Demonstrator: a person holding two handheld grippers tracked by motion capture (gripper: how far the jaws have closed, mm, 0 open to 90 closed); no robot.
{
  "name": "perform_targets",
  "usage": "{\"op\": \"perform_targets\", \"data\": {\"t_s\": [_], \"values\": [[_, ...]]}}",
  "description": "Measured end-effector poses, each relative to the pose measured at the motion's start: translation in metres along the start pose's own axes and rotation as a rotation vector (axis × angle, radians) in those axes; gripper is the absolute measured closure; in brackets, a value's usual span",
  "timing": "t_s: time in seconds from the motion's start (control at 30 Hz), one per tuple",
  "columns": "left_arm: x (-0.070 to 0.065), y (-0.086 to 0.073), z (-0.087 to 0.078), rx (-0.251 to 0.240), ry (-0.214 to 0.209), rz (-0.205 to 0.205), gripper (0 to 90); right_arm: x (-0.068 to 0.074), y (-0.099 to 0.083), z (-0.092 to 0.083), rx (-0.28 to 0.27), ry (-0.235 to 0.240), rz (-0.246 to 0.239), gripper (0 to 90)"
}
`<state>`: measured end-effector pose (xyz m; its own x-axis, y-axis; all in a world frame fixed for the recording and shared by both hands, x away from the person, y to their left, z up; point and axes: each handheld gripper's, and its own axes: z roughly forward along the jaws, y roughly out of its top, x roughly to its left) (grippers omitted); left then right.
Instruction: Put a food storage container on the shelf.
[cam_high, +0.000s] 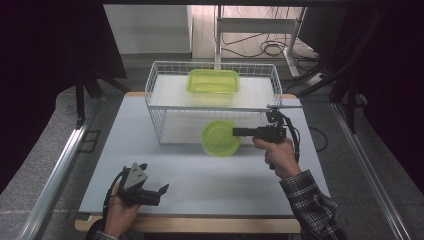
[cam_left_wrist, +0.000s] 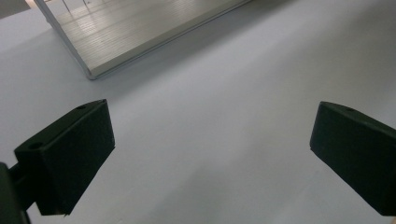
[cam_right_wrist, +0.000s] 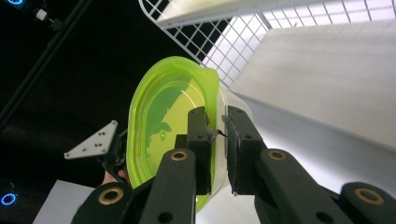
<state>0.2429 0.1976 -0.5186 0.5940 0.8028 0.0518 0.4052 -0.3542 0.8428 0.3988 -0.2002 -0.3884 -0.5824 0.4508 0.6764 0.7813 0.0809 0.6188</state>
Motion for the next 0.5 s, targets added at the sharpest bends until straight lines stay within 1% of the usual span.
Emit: {"op": "perform_targets", "data": {"t_s": [0.3,0.4,0.43,0.5], "values": [[0.000,0.000,0.000,-0.002,-0.004,-0.001,0.0,0.007,0.014,-0.006,-0.022,0.003,-0.005,80.7],[0.000,0.000,0.000,-0.002,-0.005,0.001,0.0,0.012,0.023,-0.008,-0.032,0.002,-0.009,80.7],[0.000,0.000,0.000,-0.002,-0.005,0.001,0.0,0.012,0.023,-0.008,-0.032,0.002,-0.009,80.7],[0.000,0.000,0.000,-0.002,-0.005,0.002,0.0,0.017,0.031,-0.010,-0.040,0.002,-0.017,80.7]]}}
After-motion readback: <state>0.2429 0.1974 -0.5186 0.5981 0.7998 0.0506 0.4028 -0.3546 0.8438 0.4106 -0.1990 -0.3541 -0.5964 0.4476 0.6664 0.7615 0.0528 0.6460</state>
